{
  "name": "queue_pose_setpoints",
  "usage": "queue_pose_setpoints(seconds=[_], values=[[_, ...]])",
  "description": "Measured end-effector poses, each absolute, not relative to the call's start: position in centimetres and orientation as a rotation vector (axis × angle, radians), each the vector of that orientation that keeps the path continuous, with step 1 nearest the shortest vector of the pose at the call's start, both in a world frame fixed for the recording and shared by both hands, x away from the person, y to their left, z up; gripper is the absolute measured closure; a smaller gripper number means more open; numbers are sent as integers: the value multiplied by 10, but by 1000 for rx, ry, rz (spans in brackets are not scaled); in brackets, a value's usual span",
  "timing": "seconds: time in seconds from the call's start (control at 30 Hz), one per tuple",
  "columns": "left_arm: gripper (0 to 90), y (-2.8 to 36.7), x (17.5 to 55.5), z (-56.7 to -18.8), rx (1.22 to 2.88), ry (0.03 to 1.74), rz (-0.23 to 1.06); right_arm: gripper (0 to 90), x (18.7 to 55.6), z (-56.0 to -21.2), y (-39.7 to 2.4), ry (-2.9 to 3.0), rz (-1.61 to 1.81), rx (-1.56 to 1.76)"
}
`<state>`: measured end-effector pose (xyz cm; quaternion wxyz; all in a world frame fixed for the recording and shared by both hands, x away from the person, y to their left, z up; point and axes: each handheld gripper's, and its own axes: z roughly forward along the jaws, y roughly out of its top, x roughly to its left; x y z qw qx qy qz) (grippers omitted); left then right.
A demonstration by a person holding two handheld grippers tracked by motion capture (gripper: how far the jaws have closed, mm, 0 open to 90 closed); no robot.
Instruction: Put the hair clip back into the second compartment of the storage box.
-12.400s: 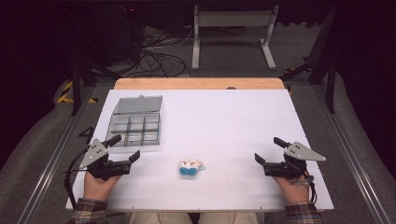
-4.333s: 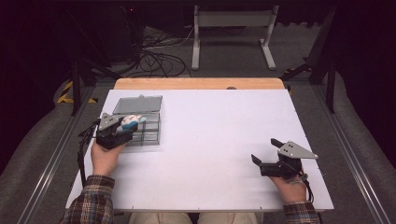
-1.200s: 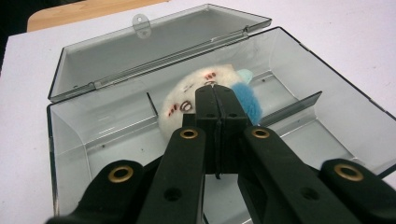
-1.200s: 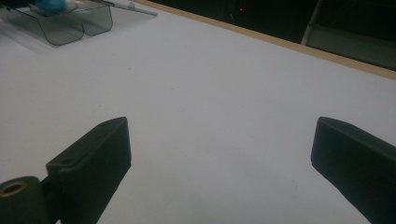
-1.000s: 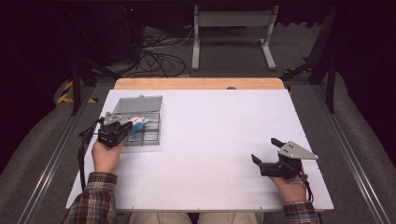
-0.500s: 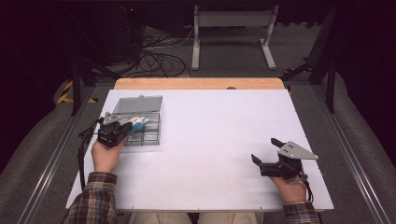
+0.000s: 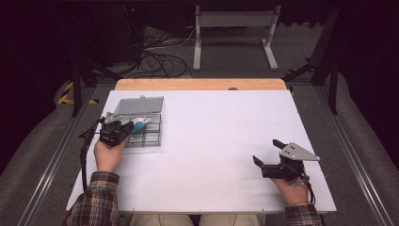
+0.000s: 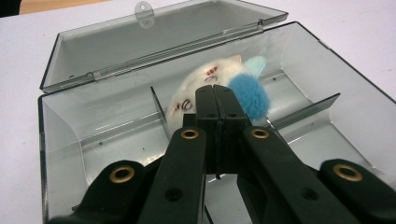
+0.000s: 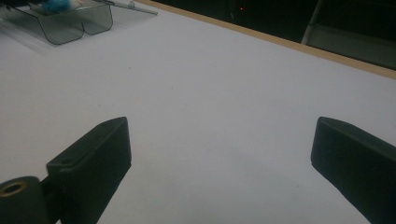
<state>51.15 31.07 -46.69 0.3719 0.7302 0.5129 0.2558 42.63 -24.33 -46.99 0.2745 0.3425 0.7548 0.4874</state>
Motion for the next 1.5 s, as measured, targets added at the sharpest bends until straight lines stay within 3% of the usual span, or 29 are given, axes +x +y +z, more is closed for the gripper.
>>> queue_pose_setpoints(seconds=[1.5], values=[[900, 310, 519, -473, 1895, 1361, 632, 55, 426, -470, -243, 2033, 1309, 921]])
